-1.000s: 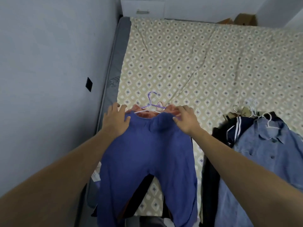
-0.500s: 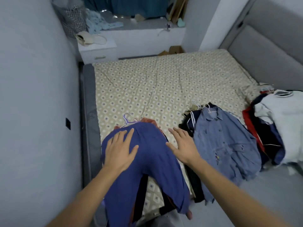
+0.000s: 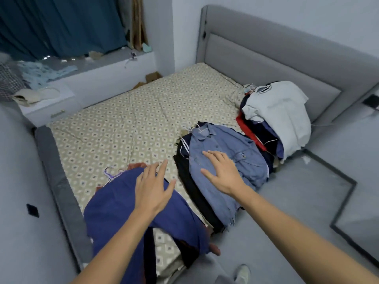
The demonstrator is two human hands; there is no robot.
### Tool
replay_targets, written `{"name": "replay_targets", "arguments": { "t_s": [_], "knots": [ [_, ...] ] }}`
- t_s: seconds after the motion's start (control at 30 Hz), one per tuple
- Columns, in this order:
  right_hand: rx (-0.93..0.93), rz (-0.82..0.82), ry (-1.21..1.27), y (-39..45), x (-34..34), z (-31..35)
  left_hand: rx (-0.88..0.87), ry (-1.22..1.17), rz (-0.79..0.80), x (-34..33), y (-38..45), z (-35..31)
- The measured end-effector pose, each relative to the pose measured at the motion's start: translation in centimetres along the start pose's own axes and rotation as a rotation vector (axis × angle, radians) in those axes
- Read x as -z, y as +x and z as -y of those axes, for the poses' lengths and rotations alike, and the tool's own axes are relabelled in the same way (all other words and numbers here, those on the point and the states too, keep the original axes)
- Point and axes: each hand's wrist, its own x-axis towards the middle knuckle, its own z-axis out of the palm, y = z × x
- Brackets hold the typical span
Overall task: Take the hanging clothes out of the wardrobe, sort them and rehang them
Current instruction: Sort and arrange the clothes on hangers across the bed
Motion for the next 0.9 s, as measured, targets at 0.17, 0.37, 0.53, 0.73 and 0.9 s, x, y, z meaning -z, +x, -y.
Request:
{"name": "replay_targets", "arguments": {
  "t_s": [0.17, 0.37, 0.53, 0.73, 0.9],
  "knots": [
    [0.007, 0.016, -0.02, -1.9, 2.8, -8.6, 0.011, 0.013, -0.002, -3.2, 3.4, -7.4],
    [0.037, 0.058, -0.024, -2.0, 7.1, -18.6, 0.074, 0.007, 0.006, -6.5, 6.6, -16.6],
    [0.052, 0.102, -0.01, 0.9, 8.8, -23.9, 0.106, -0.002, -0.011, -8.2, 9.5, -20.2],
    [0.085, 0.135, -0.014, 7.7, 8.5, -27.8, 0.126, -0.019, 0.002, -11.1, 16.3, -21.1],
    [0.095, 0.191, -0.061, 14.4, 8.5, -31.7, 0.17, -0.019, 0.053, -13.7, 22.7, -20.4]
  ]
}}
